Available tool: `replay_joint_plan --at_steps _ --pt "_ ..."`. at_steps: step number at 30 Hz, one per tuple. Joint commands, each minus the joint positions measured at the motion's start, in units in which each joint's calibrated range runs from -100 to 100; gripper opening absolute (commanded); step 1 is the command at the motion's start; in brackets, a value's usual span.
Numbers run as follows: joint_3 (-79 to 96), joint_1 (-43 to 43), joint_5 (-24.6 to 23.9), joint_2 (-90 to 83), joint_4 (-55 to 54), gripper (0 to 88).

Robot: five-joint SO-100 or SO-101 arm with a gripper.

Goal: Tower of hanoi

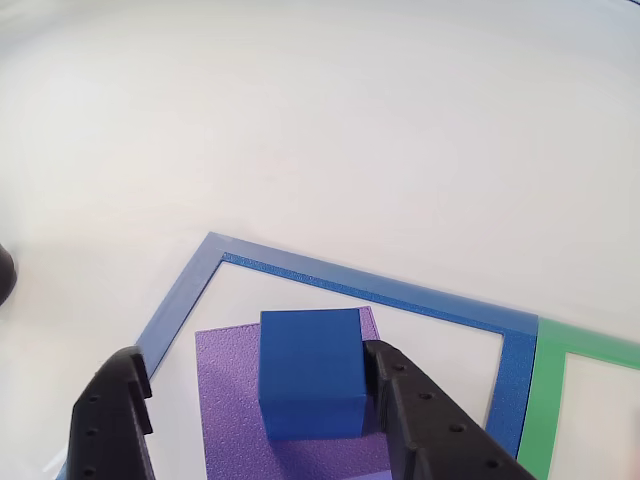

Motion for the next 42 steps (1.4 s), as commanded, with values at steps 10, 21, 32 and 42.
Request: replay_joint_plan --at_steps 10,21,32,42 --pt "-1.23 -0.53 0.59 -0.09 0.12 13.1" --pt "-1.78 -0.61 0.59 -0.09 0.12 6.0" --pt "-2.96 0.15 0.59 -4.26 5.22 4.2" --pt "-15.04 4.12 -1.62 -27.9 47.87 4.0"
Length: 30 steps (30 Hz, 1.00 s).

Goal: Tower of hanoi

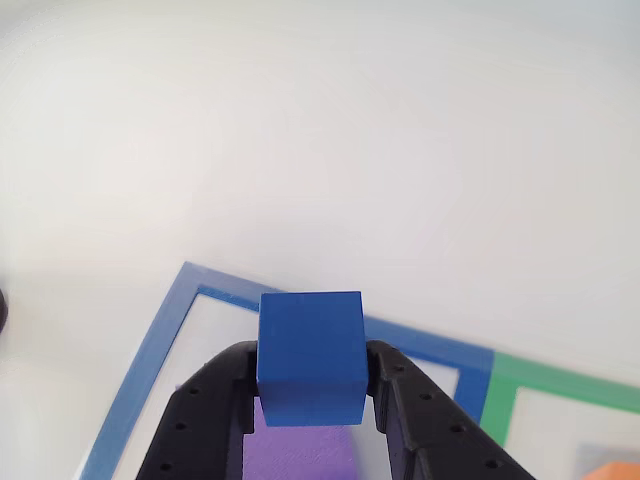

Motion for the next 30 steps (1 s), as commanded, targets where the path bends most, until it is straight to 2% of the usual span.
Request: replay_joint_plan --at_steps 1,6,11,17,21,25,28,30 --pt "-10.7 3.23 -4.41 -14.02 25.68 4.0" --pt "-23.69 8.64 -10.29 -23.48 56.6 4.1" --pt "-41.87 13.68 -14.15 -26.44 83.88 4.0" --pt "-65.86 18.63 -21.32 -25.0 107.27 4.0" --pt "-75.49 22.37 -23.53 -23.8 115.04 4.0" --pt "-76.03 26.56 -25.92 -25.0 115.45 4.1" --pt "-73.4 29.84 -23.71 -26.84 115.2 4.2" --pt "-69.13 32.58 -20.22 -28.76 113.83 4.2"
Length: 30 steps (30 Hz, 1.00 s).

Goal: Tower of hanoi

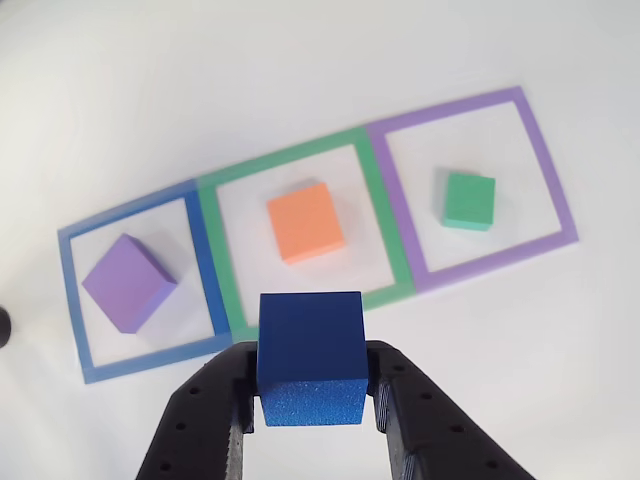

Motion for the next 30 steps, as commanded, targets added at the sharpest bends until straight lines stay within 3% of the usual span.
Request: replay_joint_plan --at_steps 1,8,12,25,30 --pt "6.56 5.77 6.28 -5.61 -2.23 4.2" --pt "35.73 15.38 19.33 -17.15 -21.98 4.2" --pt "50.27 19.58 24.11 -20.43 -34.93 4.3" --pt "79.89 23.31 24.66 -10.58 -86.41 4.4" --pt "84.07 22.02 24.66 -4.81 -99.36 4.4"
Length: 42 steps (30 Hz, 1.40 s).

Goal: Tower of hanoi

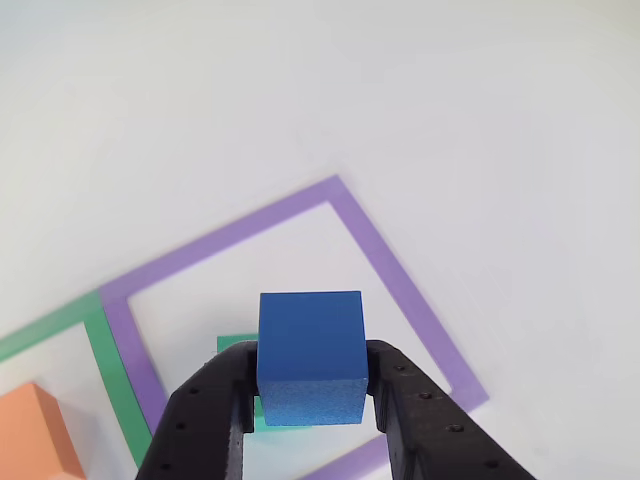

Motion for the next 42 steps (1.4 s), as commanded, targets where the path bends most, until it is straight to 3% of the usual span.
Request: replay_joint_plan --at_steps 1,20,42 --pt "2.14 -1.9 0.2 2.96 -11.79 4.4" --pt "6.05 -4.65 0.2 28.28 -46.19 4.8" --pt "1.41 -4.8 0.2 42.22 -55.66 4.9"
